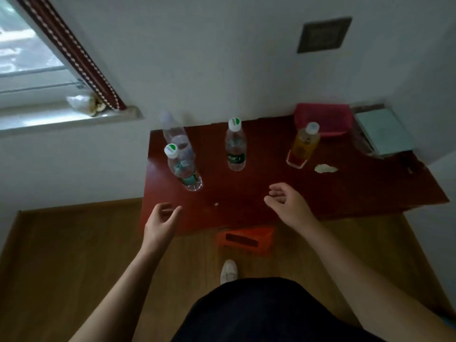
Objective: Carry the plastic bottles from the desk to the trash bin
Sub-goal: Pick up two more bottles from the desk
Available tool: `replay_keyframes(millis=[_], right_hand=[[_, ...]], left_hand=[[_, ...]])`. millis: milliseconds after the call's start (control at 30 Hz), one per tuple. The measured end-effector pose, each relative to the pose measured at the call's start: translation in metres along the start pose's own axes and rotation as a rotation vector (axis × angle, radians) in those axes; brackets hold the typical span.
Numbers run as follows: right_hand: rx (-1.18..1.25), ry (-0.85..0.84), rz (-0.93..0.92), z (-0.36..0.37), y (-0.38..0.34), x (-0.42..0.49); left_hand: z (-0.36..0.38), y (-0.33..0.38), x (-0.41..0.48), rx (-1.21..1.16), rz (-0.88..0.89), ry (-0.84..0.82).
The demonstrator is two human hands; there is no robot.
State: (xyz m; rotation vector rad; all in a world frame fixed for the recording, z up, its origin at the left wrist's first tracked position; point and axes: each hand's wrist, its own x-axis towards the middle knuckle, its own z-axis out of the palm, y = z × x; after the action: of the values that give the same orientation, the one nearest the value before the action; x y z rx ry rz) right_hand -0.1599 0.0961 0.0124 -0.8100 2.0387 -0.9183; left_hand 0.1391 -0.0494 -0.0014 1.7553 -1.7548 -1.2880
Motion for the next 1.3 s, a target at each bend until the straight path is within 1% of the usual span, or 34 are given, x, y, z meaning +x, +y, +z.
replay_keyframes(millis=[100,200,333,433,600,700,800,933,1067,1167,1300], right_hand=[[0.003,0.037,-0.051,0.015,-0.029,0.034],[-0.001,0.071,-0.082,0.027,-0.056,0.072],[0.001,0.067,-0.101,0.045,-0.07,0.116],[0.04,0.094,-0.125,0.058,-0.074,0.136],[0.067,0.12,-0.134,0.067,-0.082,0.146],[0.053,0.099,-0.158,0.062,-0.088,0.135],[0.037,0.068,-0.175,0.056,-0.093,0.116],[0.021,-0.049,-0.223,0.052,-0.093,0.093],[-0.043,-0.232,-0.278,0.058,-0.09,0.067],[-0.101,-0.399,-0.322,0.072,-0.082,0.051],[-0.218,-0.635,-0.391,0.104,-0.069,0.026]], left_hand=[[-0.003,0.016,0.027,-0.026,0.06,0.03],[0.002,0.029,0.053,-0.003,0.098,-0.008],[0.017,0.031,0.086,-0.048,0.124,-0.065],[0.029,0.026,0.102,-0.102,0.144,-0.082],[0.034,0.03,0.111,-0.137,0.15,-0.05],[0.022,0.034,0.108,-0.2,0.141,-0.03],[0.003,0.037,0.094,-0.254,0.13,0.034],[-0.023,0.033,0.06,-0.293,0.104,0.183],[-0.037,0.007,0.0,-0.314,0.02,0.323],[-0.038,-0.031,-0.061,-0.33,-0.133,0.459],[-0.021,-0.089,-0.154,-0.331,-0.366,0.651]])
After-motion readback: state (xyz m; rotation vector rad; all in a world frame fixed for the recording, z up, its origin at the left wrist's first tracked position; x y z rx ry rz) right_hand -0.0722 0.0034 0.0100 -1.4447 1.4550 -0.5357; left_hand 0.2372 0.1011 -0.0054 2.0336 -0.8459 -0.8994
